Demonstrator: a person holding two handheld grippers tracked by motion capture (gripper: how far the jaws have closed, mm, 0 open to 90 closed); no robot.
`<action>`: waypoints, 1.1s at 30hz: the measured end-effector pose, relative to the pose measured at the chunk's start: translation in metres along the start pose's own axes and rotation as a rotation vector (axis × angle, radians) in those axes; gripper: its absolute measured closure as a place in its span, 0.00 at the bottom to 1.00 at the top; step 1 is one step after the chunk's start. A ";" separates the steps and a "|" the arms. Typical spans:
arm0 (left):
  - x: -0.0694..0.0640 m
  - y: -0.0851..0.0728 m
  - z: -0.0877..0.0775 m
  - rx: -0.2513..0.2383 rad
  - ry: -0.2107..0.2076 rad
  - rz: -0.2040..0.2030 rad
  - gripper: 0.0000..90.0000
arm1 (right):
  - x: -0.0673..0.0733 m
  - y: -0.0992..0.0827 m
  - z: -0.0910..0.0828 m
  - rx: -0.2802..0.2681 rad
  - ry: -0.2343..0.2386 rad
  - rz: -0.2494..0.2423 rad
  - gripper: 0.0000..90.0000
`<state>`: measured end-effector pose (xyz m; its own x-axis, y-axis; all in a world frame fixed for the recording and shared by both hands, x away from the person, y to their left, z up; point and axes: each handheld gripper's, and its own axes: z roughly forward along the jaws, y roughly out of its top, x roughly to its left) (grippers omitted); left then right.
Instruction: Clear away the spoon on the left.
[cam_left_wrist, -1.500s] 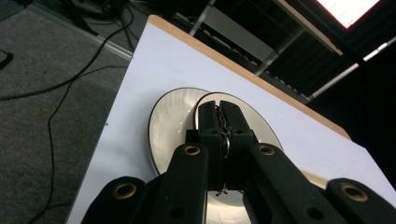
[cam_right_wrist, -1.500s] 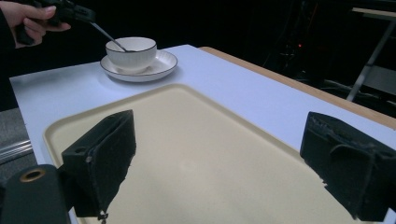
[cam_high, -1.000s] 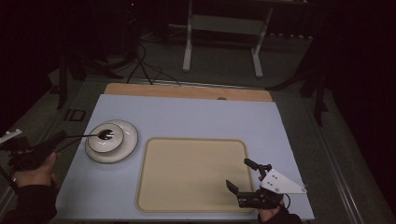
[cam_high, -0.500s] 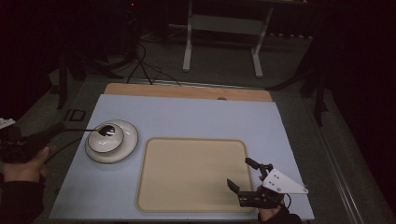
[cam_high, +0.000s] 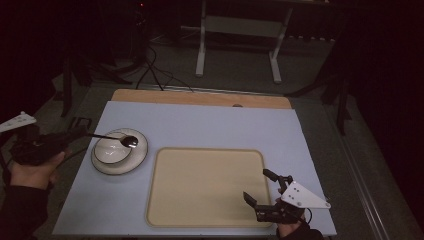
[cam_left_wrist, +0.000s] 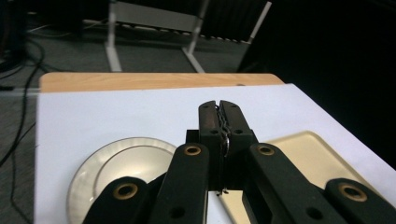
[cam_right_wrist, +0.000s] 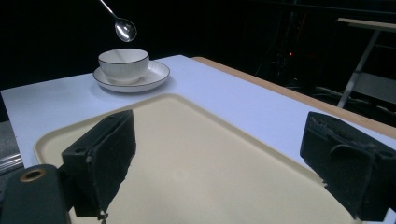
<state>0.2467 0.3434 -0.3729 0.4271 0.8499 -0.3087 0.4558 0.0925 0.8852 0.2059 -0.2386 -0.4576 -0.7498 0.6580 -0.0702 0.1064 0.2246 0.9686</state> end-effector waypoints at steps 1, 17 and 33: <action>0.000 0.000 0.000 0.000 0.000 0.000 1.00 | 0.000 0.000 0.000 -0.001 -0.001 0.000 0.12; -0.032 0.016 0.021 0.075 -0.160 0.135 1.00 | 0.001 0.001 0.000 -0.004 0.006 -0.010 0.12; -0.064 0.023 0.044 0.168 -0.299 0.268 1.00 | 0.001 0.001 -0.001 -0.009 0.025 -0.010 0.12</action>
<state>0.2644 0.2678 -0.3482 0.7438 0.6423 -0.1852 0.4085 -0.2174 0.8865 0.2045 -0.2381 -0.4567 -0.7667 0.6378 -0.0737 0.0931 0.2240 0.9701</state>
